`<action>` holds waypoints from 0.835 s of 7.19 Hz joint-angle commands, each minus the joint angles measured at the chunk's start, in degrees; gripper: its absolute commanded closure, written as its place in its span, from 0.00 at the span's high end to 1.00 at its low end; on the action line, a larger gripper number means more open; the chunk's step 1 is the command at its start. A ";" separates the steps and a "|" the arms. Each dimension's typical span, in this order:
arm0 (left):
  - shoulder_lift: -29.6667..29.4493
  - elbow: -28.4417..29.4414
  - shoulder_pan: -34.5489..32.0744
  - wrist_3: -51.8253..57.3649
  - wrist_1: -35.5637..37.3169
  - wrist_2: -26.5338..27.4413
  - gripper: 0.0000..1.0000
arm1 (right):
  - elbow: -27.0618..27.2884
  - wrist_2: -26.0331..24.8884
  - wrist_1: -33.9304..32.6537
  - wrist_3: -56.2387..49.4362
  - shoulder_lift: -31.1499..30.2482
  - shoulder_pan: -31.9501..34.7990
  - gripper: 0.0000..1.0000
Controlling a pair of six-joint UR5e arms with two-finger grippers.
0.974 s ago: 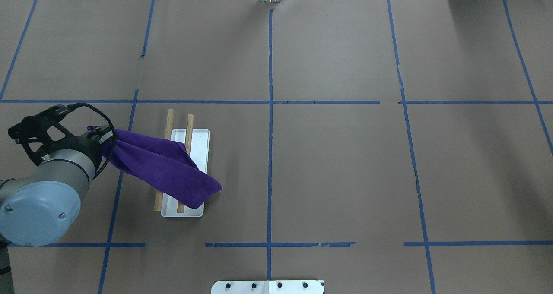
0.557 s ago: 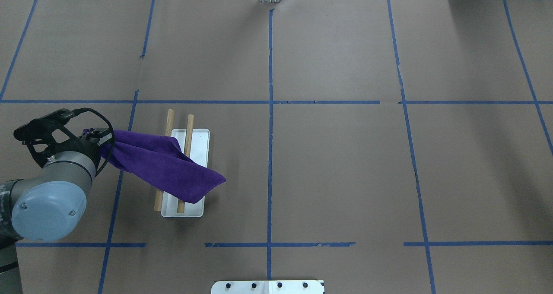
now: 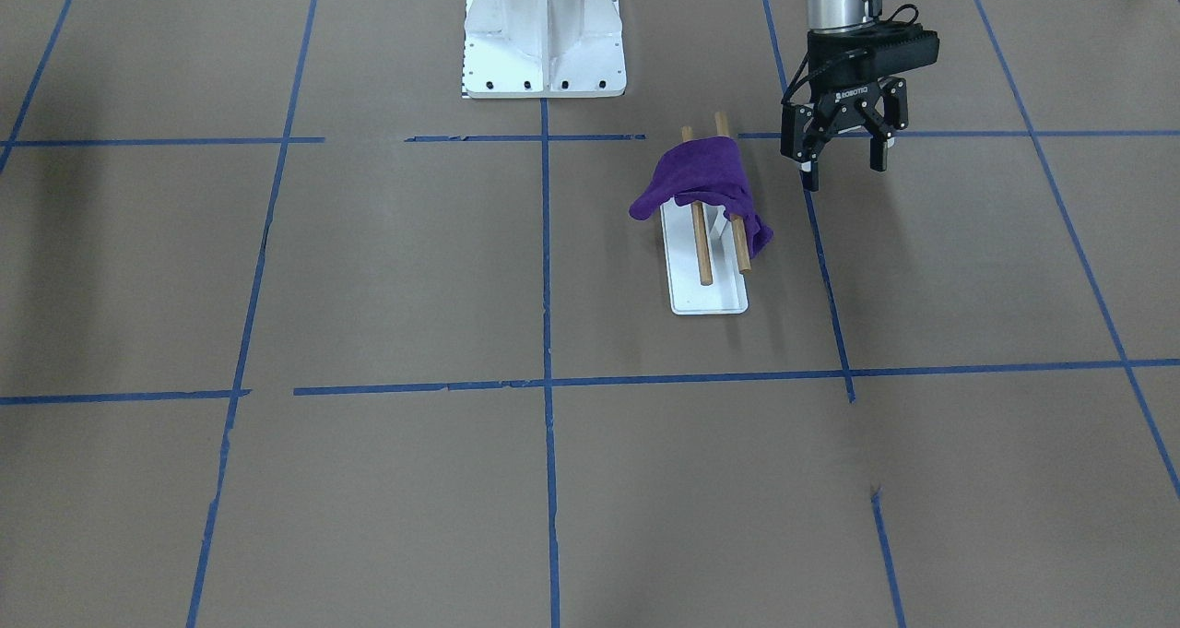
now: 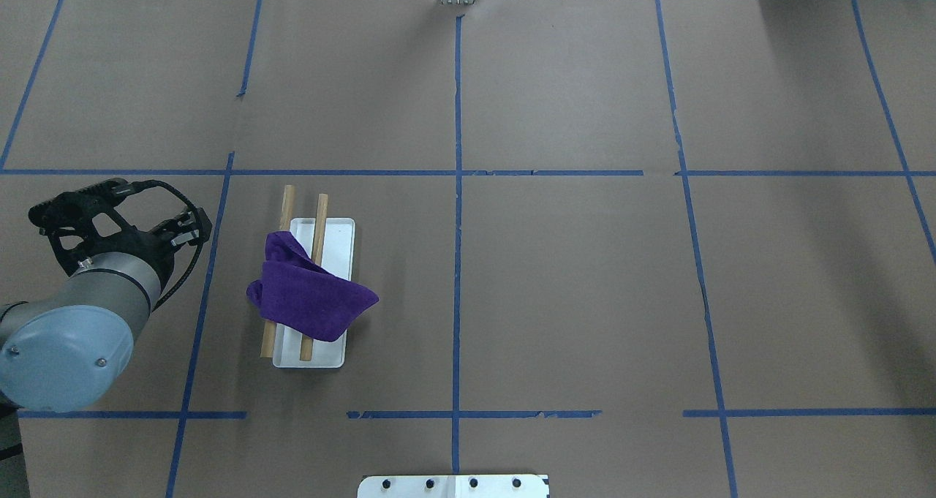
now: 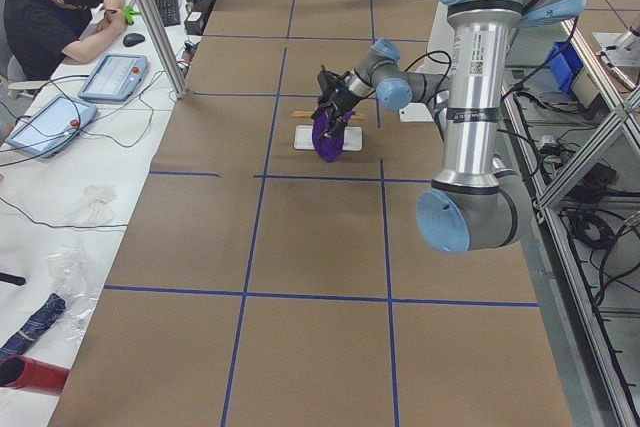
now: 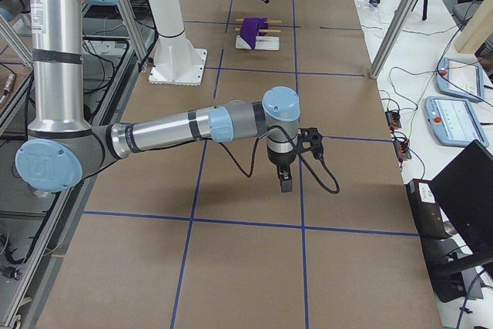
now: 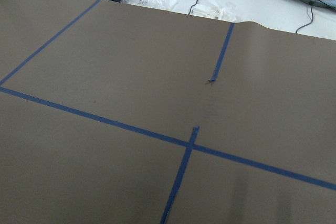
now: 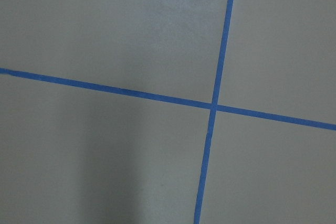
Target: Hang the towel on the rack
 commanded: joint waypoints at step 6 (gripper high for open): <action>-3.93 8.43 -36.16 51.53 0.80 -41.44 1.00 | -7.33 6.69 0.43 -5.46 -3.44 2.10 1.00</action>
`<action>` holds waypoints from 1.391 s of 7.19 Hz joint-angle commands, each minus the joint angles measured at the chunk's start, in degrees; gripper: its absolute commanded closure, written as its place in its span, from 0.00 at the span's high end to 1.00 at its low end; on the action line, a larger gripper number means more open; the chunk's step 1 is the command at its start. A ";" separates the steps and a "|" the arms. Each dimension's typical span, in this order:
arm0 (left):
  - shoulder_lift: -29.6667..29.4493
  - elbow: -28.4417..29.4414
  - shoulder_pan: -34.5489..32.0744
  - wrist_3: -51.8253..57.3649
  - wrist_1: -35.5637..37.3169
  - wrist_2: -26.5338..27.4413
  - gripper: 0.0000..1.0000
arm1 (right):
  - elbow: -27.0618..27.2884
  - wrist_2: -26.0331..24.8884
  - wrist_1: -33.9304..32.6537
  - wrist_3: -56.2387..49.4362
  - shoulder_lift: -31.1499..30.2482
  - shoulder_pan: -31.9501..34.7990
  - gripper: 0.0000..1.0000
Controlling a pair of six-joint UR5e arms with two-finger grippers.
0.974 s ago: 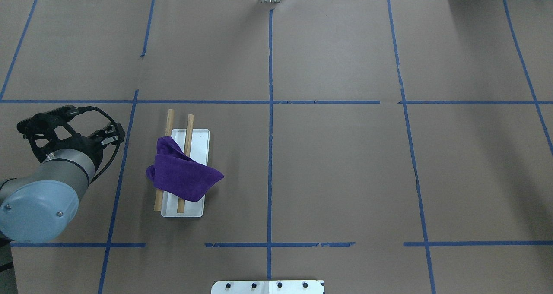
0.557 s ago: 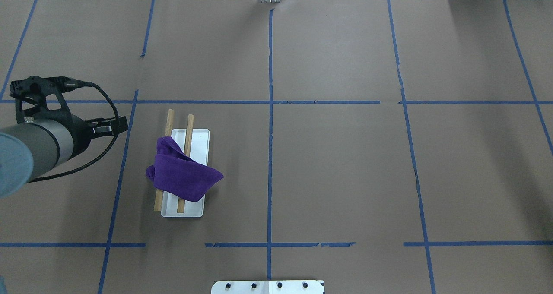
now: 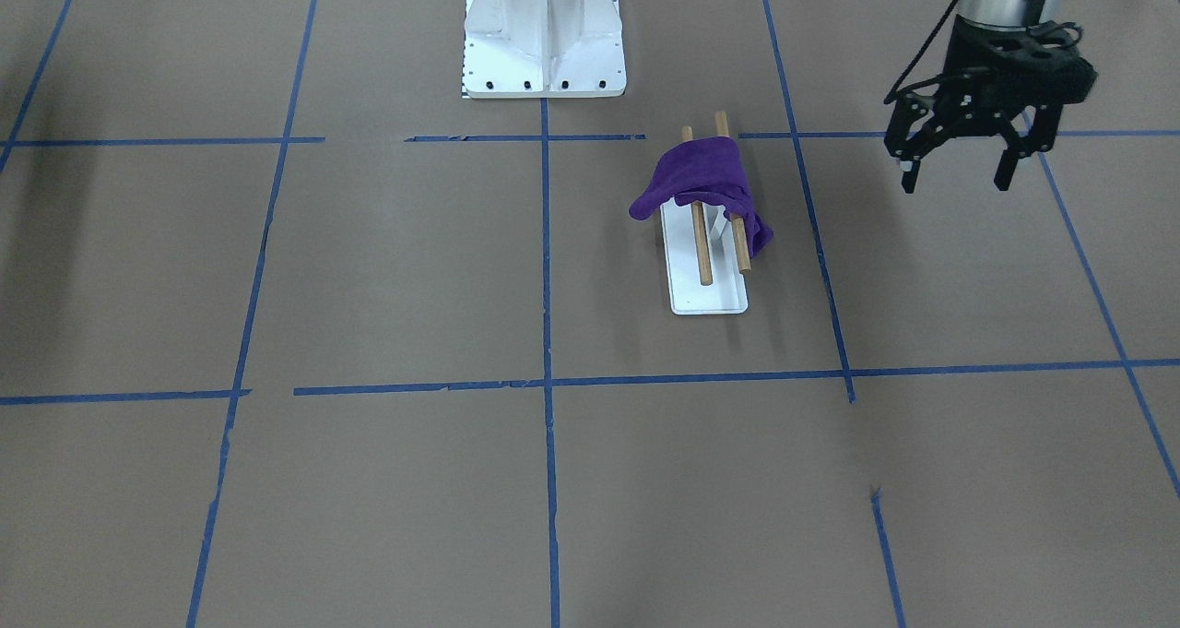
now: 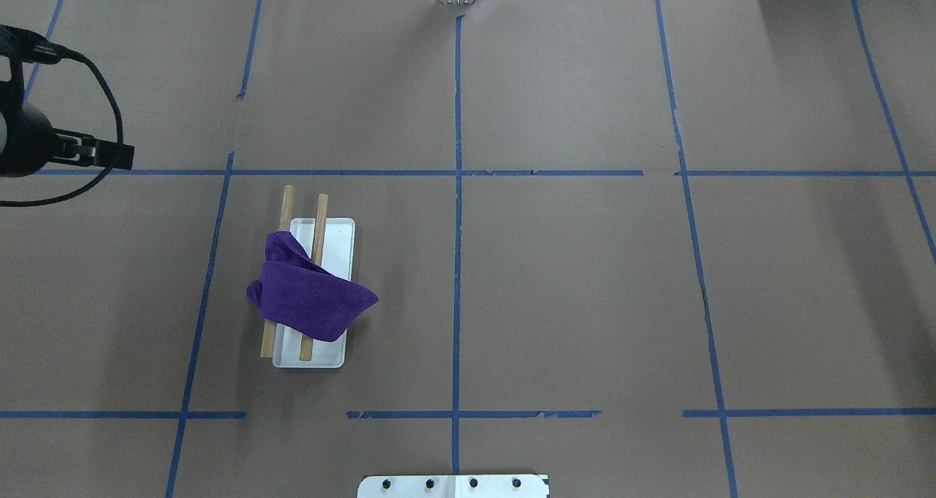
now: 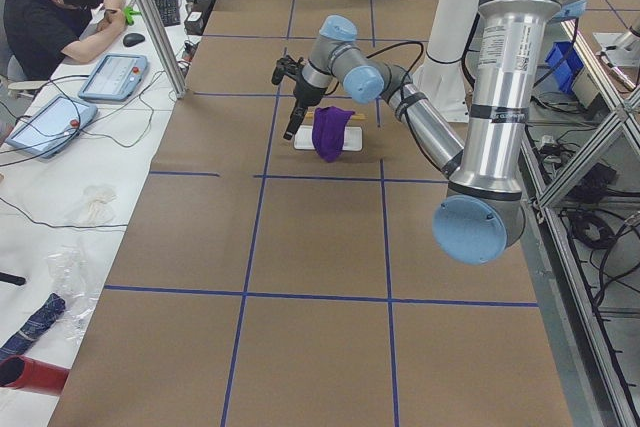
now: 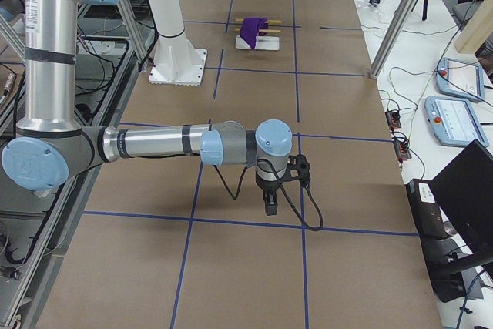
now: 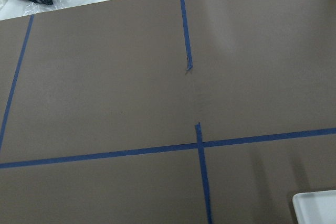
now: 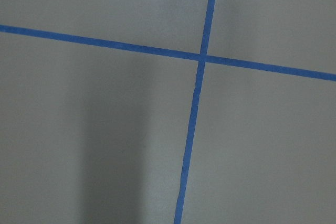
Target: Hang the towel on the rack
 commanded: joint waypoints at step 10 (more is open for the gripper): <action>8.43 29.78 -34.97 44.06 3.69 -25.86 1.00 | -1.58 4.23 0.01 0.17 0.42 2.11 1.00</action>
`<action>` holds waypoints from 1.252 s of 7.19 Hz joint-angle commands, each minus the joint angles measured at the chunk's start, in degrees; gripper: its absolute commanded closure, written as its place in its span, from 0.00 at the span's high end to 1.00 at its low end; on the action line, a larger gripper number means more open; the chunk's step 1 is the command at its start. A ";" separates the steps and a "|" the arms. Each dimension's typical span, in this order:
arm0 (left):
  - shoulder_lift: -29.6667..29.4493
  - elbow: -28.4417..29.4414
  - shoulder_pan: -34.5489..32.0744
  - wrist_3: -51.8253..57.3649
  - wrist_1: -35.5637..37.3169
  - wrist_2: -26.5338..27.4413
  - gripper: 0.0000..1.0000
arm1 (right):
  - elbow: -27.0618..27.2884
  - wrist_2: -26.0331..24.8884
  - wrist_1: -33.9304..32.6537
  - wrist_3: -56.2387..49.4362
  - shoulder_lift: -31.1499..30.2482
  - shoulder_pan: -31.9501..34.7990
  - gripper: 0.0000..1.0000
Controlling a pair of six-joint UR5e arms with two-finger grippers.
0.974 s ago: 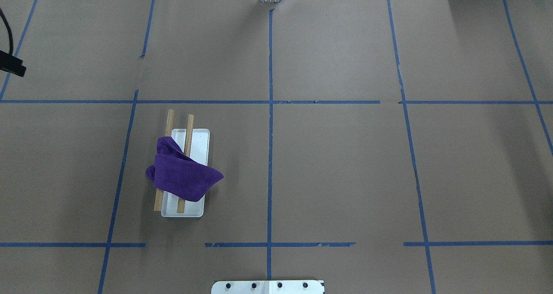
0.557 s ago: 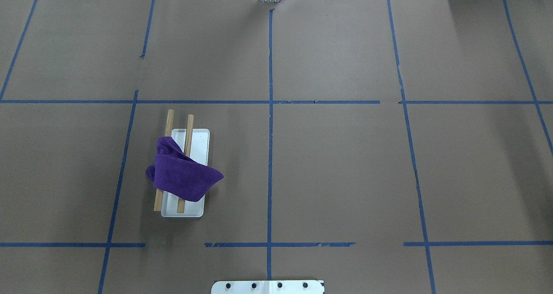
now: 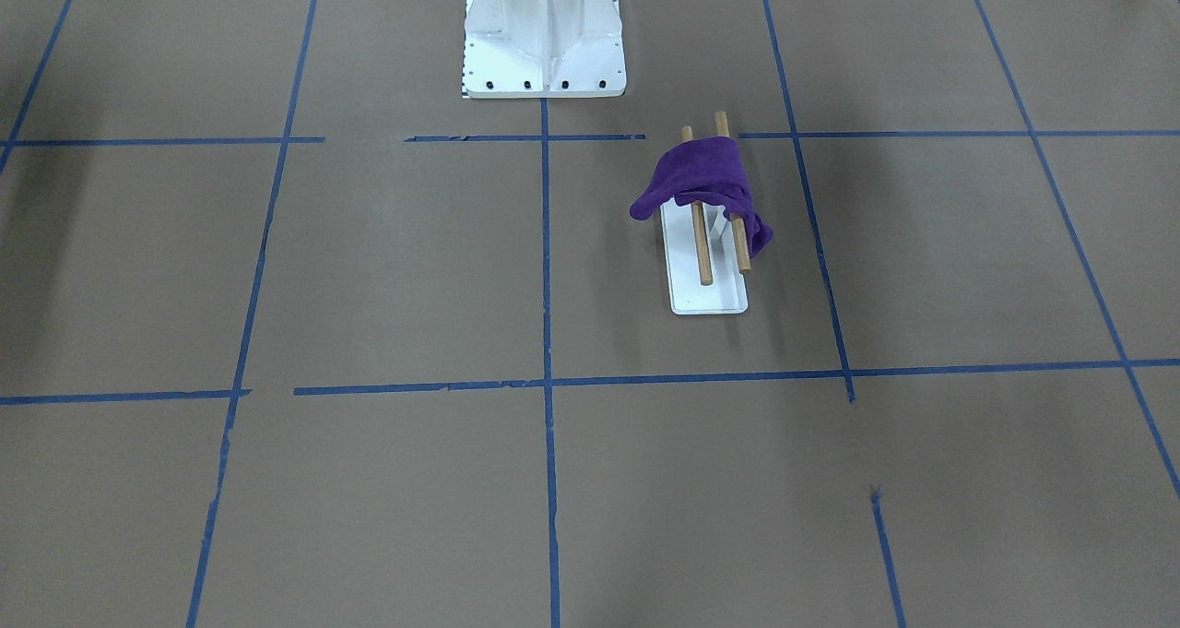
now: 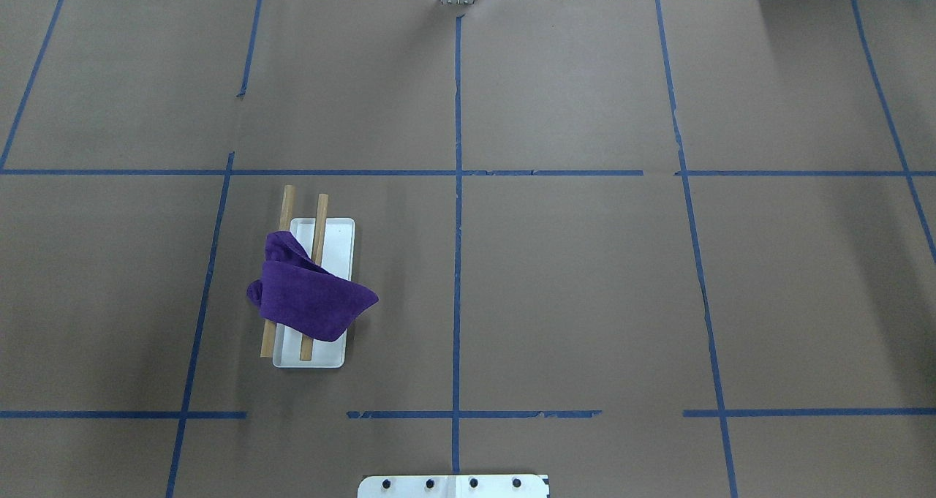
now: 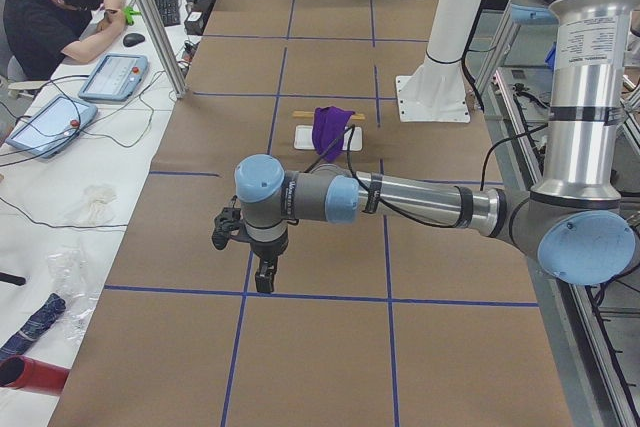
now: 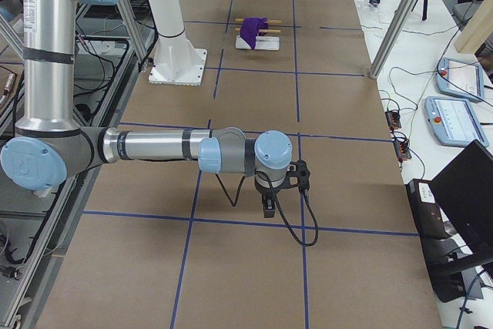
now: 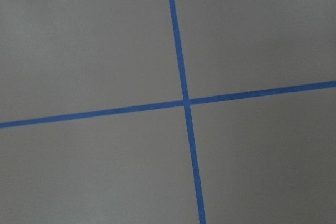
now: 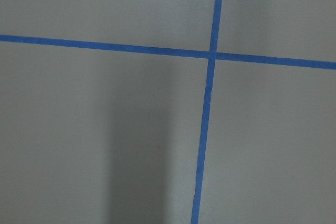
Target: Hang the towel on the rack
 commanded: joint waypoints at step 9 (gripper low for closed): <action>0.97 0.58 -0.06 0.20 0.04 -1.96 1.00 | -0.18 0.01 0.00 0.00 -0.42 0.90 1.00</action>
